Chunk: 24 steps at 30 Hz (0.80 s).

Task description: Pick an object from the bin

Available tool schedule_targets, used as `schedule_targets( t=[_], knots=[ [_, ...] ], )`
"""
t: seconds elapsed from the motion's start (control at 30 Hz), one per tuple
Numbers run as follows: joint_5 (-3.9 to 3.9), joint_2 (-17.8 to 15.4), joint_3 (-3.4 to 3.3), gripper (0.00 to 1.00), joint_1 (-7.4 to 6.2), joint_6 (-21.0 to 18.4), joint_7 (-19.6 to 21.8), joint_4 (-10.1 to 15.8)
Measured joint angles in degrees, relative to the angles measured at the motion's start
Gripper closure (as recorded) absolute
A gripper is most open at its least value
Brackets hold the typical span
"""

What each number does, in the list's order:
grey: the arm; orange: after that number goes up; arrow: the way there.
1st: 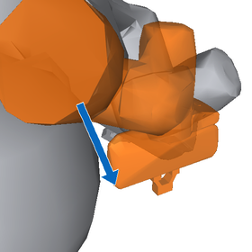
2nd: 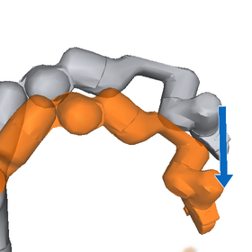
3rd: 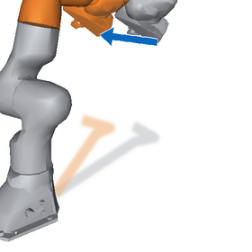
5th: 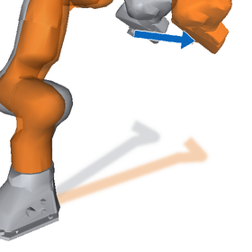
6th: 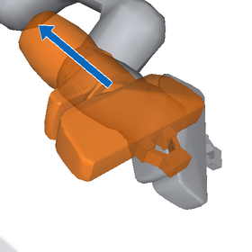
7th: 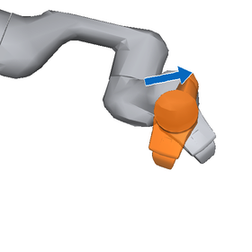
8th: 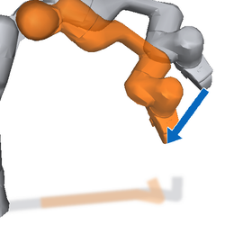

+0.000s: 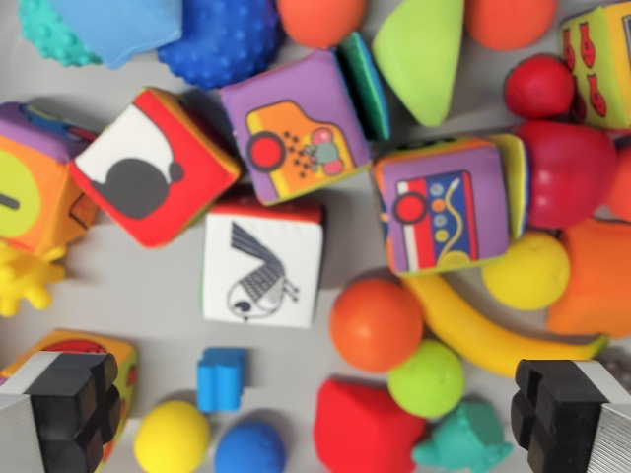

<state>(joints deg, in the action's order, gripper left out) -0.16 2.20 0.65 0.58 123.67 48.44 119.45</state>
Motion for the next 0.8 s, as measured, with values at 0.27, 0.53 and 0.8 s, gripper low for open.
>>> schedule_targets(
  t=[0.27, 0.53, 0.8],
  knots=[
    [0.0, -1.03, 0.36, 0.0, -0.5, 2.59, 0.96, 3.82],
    [0.0, -1.84, 0.77, 0.0, -1.0, 5.53, 2.01, 7.82],
    [0.0, -2.57, 1.32, 0.0, -1.63, 8.97, 3.32, 12.28]
  ],
)
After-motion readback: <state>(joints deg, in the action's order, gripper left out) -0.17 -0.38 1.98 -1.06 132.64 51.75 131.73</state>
